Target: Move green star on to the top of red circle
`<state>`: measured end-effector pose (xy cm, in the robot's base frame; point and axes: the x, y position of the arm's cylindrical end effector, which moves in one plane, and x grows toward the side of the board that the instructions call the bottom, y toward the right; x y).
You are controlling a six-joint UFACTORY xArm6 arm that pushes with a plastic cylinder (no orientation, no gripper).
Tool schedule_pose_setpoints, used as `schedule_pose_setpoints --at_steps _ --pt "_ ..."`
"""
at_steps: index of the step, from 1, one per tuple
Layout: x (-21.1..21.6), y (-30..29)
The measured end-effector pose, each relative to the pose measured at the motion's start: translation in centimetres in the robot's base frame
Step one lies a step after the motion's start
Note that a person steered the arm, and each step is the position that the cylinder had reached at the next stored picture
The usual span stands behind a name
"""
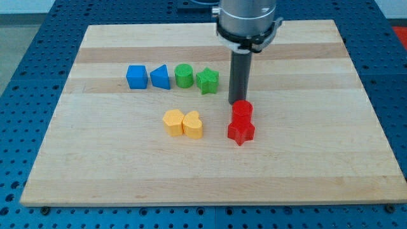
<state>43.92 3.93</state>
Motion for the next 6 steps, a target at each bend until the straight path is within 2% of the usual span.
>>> schedule_pose_setpoints --at_steps 2,4,6 --pt "0.1 -2.0" --pt "0.3 -8.2" --pt "-2.0 -8.4"
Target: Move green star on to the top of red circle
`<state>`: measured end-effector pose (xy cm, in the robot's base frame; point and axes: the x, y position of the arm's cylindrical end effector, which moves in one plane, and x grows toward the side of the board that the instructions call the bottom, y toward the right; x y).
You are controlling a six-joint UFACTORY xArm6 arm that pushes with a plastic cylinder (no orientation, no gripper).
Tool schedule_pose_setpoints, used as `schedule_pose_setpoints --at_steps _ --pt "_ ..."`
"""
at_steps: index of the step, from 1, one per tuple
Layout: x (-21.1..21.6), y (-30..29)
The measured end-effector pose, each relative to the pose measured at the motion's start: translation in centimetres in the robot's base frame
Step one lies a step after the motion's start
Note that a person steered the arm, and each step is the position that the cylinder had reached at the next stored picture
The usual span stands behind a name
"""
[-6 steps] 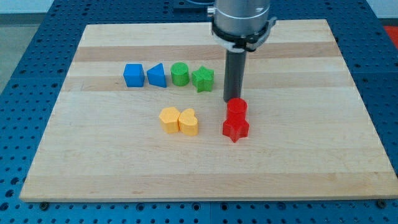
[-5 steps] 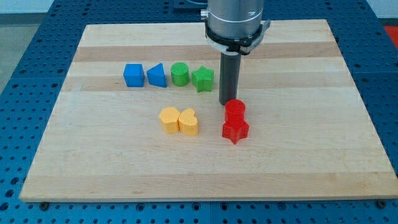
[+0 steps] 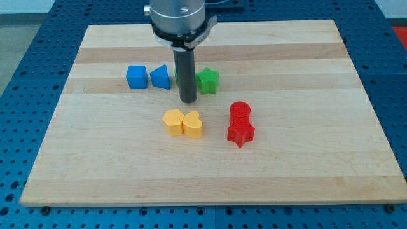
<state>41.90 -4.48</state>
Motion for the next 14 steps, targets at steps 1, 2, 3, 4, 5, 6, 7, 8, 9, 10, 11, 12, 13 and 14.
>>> schedule_pose_setpoints --at_steps 1,2,3,4,5,6,7,8,9,10,11,12,13,14 --pt "-0.5 0.0" --pt "-1.9 0.0" --pt "-3.4 0.2" --pt "-5.3 2.7" --pt "-6.4 4.4" --pt "-8.0 5.2" --pt "-7.4 5.5" --pt "-5.3 5.5" --pt "-5.0 5.6" --pt "-4.4 7.4" --pt "-5.9 9.1" --pt "-6.6 10.3" --pt "-3.5 10.3" --pt "-2.4 10.3"
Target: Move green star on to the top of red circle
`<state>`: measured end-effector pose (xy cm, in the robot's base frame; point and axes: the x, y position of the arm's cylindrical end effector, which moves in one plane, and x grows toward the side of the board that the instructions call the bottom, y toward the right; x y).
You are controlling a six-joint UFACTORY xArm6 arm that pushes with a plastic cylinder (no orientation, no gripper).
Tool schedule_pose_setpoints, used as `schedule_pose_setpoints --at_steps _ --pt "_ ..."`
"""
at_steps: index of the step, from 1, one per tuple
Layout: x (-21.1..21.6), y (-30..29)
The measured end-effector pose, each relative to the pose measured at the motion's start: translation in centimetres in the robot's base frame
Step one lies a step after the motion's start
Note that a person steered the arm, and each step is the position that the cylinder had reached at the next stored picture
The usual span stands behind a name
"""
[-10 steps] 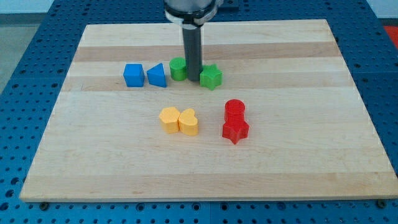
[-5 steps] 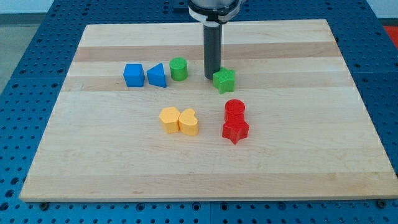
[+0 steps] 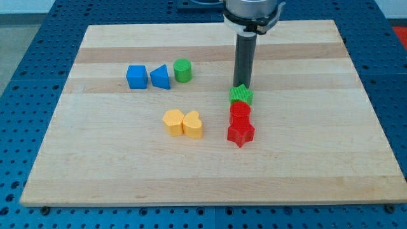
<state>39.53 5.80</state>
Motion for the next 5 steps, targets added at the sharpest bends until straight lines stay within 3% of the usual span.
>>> schedule_pose_setpoints --at_steps 5 --pt "0.58 0.06"
